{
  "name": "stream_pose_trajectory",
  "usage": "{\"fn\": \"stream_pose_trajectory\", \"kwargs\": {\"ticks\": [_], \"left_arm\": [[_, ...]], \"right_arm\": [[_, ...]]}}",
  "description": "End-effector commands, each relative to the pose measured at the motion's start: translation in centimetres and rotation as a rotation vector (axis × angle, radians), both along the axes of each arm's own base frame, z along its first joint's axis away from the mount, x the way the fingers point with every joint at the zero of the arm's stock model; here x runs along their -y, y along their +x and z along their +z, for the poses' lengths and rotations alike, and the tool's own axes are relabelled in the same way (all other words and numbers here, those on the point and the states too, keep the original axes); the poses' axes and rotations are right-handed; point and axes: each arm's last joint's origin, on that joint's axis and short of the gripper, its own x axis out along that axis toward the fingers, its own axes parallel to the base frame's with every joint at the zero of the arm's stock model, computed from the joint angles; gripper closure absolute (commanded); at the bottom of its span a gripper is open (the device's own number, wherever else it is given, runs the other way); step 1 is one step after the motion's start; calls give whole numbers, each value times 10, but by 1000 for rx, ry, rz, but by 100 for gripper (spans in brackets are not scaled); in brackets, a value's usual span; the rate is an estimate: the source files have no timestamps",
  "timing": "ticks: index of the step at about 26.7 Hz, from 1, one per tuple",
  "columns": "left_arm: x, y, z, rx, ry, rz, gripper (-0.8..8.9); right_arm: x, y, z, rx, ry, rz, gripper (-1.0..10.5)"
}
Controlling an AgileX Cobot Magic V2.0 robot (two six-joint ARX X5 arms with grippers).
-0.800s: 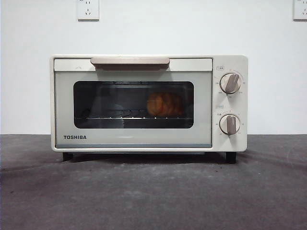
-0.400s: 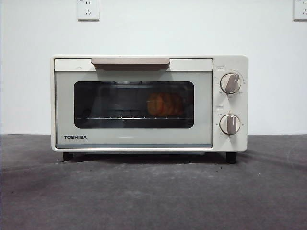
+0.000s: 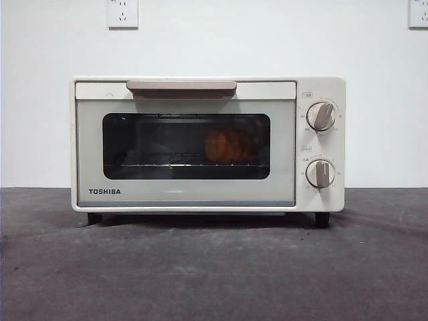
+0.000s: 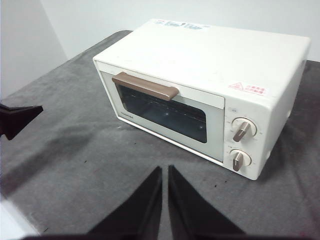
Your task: The left arm flap open the oven, the right arm pick bread and place it into oven, the left arm flap close the oven
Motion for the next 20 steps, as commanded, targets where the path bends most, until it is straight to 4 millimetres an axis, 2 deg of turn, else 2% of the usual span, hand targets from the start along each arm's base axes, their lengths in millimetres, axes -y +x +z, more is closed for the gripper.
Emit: {"fn": "stream_pose_trajectory", "kwargs": {"ticks": [1,7,20], "left_arm": [[-3,2,-6,-2,7,121,797],[-5,3,-22,-81,61,185,797],[-5,3,-21,-76,70,183,797]], "right_arm": [[1,-1,7,27,14,9,929],[1,-1,7,27,15,9,929],[1,-1,7,28,15,8,929]]}}
